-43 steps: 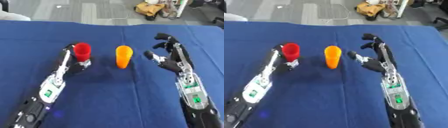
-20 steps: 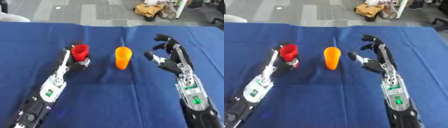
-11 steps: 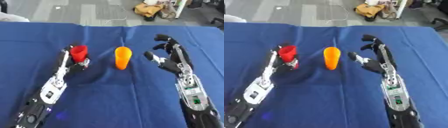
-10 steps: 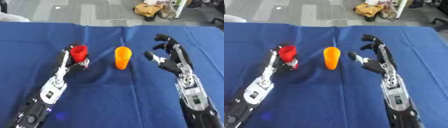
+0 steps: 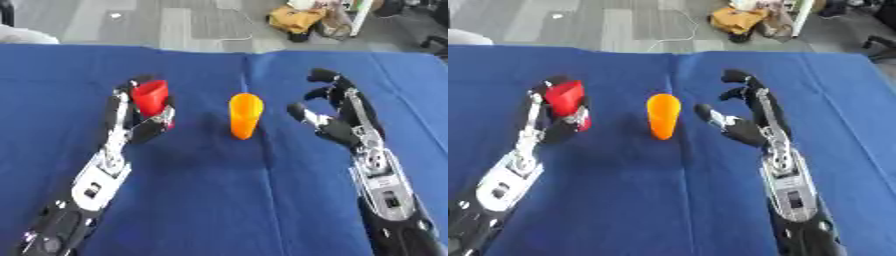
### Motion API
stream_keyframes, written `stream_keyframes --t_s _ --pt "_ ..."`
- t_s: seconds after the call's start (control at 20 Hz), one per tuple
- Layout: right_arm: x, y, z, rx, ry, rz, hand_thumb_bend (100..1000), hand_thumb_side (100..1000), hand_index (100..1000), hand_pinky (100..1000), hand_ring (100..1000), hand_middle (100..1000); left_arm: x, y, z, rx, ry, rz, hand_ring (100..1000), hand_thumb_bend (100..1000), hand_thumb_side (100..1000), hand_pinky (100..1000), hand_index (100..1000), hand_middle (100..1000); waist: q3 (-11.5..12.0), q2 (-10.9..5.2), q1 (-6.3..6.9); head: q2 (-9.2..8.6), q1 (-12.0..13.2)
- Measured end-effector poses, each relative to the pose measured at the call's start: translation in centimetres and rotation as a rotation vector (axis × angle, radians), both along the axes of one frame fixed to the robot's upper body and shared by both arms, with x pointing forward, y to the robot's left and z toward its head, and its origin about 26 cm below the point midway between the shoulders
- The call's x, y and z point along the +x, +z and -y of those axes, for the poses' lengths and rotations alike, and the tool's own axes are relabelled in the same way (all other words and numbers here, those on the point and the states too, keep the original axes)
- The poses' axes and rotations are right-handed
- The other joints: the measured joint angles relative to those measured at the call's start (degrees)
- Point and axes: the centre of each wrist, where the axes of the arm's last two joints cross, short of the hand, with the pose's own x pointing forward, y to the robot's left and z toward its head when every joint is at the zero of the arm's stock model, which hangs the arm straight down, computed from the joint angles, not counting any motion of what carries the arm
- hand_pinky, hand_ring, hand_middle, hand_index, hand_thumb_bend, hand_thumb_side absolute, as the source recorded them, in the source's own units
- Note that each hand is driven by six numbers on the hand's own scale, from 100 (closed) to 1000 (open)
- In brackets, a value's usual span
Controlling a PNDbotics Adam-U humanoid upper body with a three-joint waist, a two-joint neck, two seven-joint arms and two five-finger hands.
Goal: Pour the contents of one cup into another cup.
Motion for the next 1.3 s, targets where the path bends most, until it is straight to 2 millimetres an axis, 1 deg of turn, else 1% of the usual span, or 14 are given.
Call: stream_keyframes --t_s 0.1,0.15,0.25,0.3,0.35,0.5,0.7,0.8,1.05,1.3 --pt "0.1 -0.2 0.0 -0.002 0.001 -0.008 809 366 839 821 613 734 -0.7 0.8 -0.2 -0.001 -0.011 0.024 369 100 341 100 825 447 0.12 0.0 0.01 -0.01 -0.13" --pt "0.2 -0.3 0.0 -0.004 0.005 -0.012 827 326 842 821 614 736 -1.0 1.2 -0.3 0.001 -0.016 0.036 369 100 337 100 825 446 0.2 0.0 0.03 -0.02 -0.18" --pt "0.6 -0.4 0.0 -0.018 0.018 -0.019 856 273 850 822 617 742 -1.7 2.0 -0.5 0.012 -0.031 0.06 368 100 322 100 825 443 0.43 -0.01 0.1 -0.02 -0.45" --pt "0.8 -0.4 0.0 -0.031 0.026 -0.021 867 260 852 823 618 743 -2.1 2.4 -0.6 0.019 -0.039 0.071 367 100 319 100 824 442 0.51 -0.01 0.16 -0.02 -0.59" --pt "1.1 -0.5 0.0 -0.047 0.036 -0.025 888 263 857 824 620 746 -2.5 2.7 -0.7 0.027 -0.046 0.08 367 100 316 100 824 441 0.61 -0.03 0.25 -0.03 -0.68" --pt "2.0 -0.8 -0.1 -0.103 0.065 -0.033 941 324 864 825 625 753 -3.9 3.6 -1.0 0.047 -0.074 0.105 366 100 313 100 824 441 1.01 -0.11 0.48 -0.06 -1.13" --pt "3.1 -1.4 -0.5 -0.181 0.09 -0.044 994 370 868 828 647 768 -5.8 4.7 -1.3 0.056 -0.117 0.134 364 100 305 100 824 439 1.54 -0.13 1.09 -0.53 -1.81" --pt "3.6 -1.9 -0.6 -0.21 0.093 -0.05 1000 380 868 831 661 775 -6.9 5.2 -1.4 0.055 -0.145 0.146 364 100 304 100 823 438 1.63 -0.13 1.37 -0.75 -2.13" --pt "4.2 -2.9 -0.8 -0.254 0.086 -0.059 1000 391 868 832 661 775 -9.6 6.2 -1.6 0.059 -0.212 0.164 364 100 305 100 823 438 1.94 -0.13 2.12 -1.23 -2.92" --pt "4.7 -3.1 -1.2 -0.283 0.081 -0.059 1000 396 867 832 659 775 -11.3 6.5 -1.3 0.062 -0.266 0.158 366 100 306 100 824 439 2.29 -0.13 2.84 -1.86 -3.64"
